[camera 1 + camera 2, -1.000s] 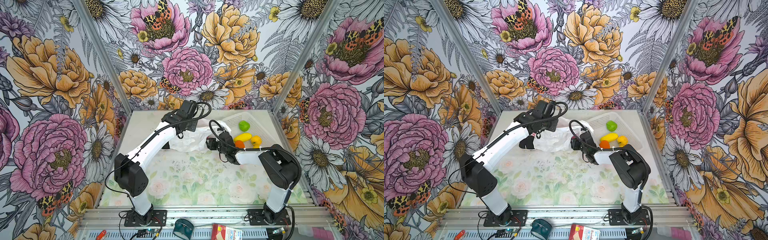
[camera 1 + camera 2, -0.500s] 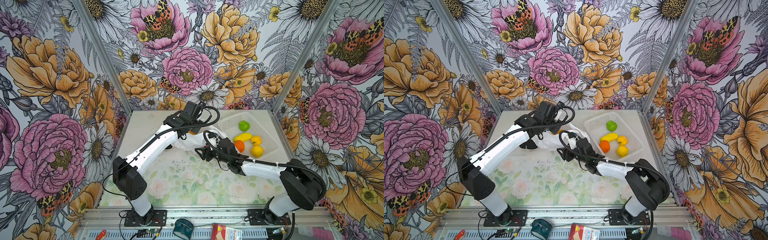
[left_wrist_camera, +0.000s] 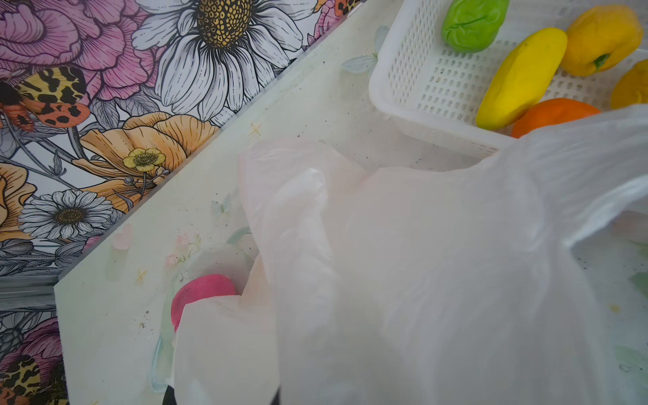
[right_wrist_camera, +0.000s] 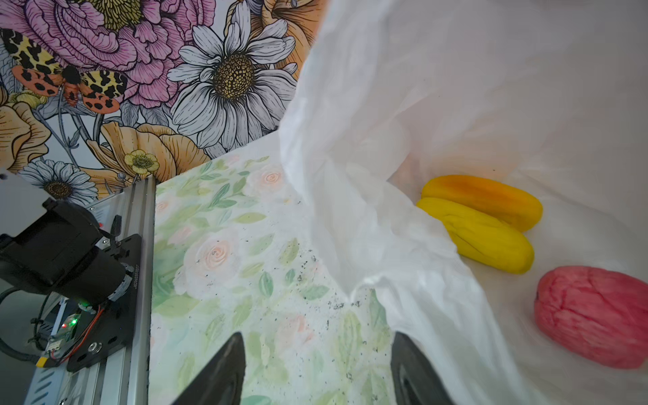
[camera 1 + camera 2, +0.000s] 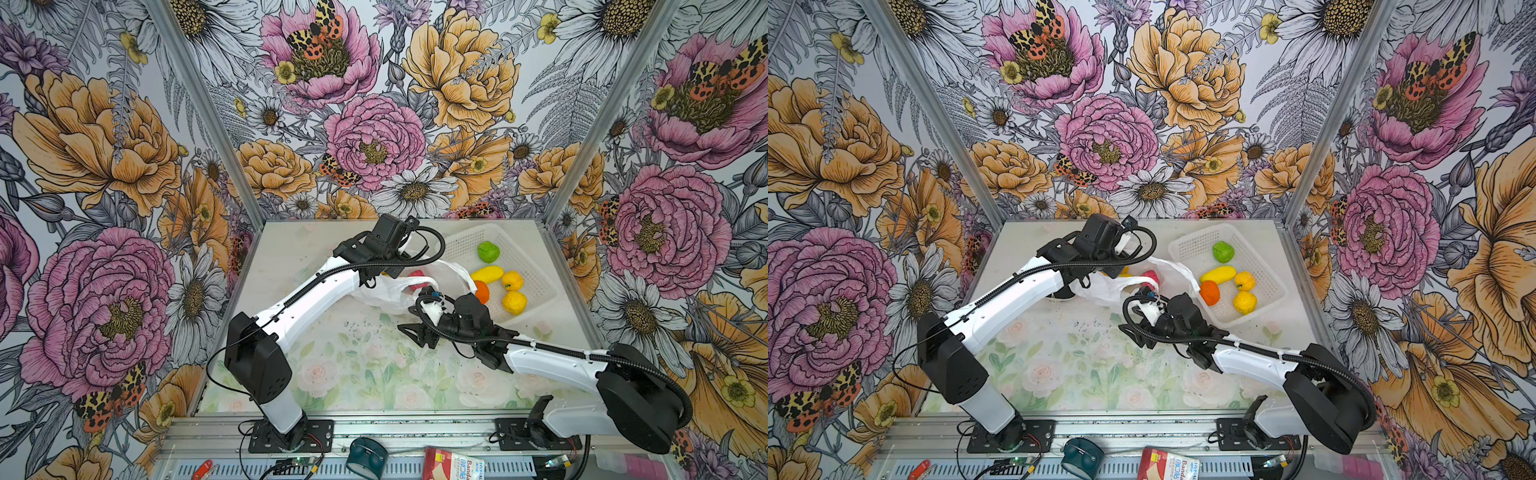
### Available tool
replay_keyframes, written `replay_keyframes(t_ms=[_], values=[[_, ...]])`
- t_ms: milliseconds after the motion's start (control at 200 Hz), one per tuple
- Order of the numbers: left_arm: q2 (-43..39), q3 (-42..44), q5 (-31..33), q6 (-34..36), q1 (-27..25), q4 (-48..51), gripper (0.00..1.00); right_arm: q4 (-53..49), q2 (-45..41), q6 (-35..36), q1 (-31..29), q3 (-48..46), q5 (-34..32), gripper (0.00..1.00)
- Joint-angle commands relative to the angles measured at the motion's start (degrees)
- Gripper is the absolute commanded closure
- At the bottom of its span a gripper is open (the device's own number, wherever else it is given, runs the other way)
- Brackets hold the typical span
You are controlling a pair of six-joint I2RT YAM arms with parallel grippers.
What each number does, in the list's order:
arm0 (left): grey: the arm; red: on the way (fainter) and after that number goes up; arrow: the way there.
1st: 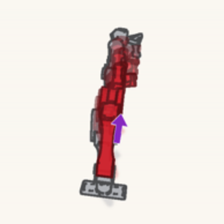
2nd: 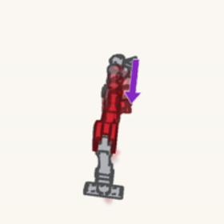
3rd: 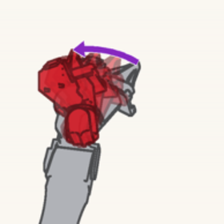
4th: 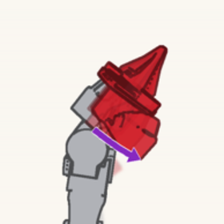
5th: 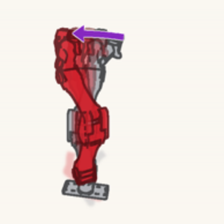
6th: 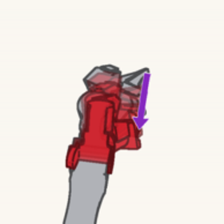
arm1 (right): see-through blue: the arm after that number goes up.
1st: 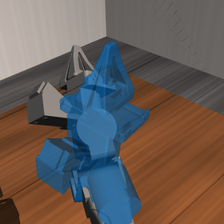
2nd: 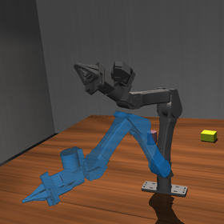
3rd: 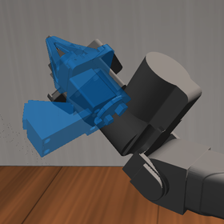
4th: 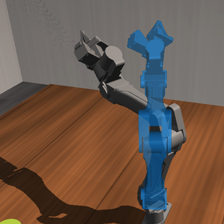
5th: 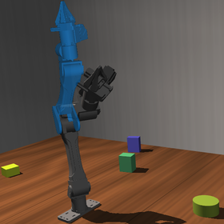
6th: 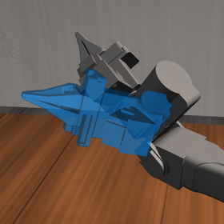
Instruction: Untie the knot of the plastic bag and take out the fruit
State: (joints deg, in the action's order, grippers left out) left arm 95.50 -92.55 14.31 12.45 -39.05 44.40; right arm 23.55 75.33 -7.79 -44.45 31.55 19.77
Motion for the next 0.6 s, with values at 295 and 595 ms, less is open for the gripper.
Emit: replay_keyframes(t_ms=[295,595], values=[[-3.6,3.0,-2.8,0.7,-0.5,-4.7,1.0,9.0,-11.2,-2.7,11.2,-11.5,-8.0,0.68],[-3.6,2.5,-6.3,0.1,-0.8,-4.8,1.0,8.0,4.0,-2.9,11.0,-4.3,-12.4,0.78]])
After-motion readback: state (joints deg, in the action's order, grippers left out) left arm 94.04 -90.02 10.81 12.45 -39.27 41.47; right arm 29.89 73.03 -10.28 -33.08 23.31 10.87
